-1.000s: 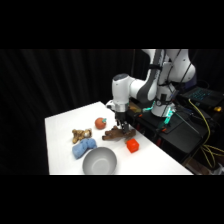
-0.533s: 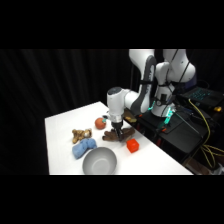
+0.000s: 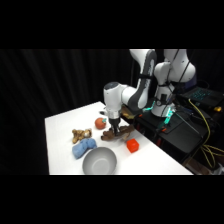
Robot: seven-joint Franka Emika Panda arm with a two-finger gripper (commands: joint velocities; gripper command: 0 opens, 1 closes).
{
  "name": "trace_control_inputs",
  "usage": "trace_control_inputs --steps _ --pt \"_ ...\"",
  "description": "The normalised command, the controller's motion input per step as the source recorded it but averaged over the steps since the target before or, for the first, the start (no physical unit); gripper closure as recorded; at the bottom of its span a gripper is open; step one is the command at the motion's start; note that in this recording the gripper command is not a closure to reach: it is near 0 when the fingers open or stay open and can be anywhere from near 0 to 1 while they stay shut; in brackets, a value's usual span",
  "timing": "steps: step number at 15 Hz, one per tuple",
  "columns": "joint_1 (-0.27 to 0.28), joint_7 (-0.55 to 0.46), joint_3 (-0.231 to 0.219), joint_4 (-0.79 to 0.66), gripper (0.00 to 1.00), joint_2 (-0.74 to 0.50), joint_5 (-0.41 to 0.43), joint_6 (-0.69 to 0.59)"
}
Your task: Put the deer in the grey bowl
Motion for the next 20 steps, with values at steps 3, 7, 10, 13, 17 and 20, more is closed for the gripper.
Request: trace_control_inputs --steps 3,7,10,13,17,20 --pt "0.034 -0.04 -0.042 -0.19 0.54 -0.76 -0.110 -0.61" --pt "-0.051 -0.05 -0.002 0.01 0.54 -0.69 -0.189 -0.71" --pt "-0.072 -0.10 0.086 0.26 0.54 -0.21 -0.075 -0.40" --pt "-0.034 -0.09 0.124 0.48 0.54 0.21 0.006 -0.14" --pt "0.006 -0.05 0.099 0.69 0.54 0.45 0.011 -0.15" --pt "0.058 0.03 0.059 0.74 0.54 0.51 -0.050 -0.14"
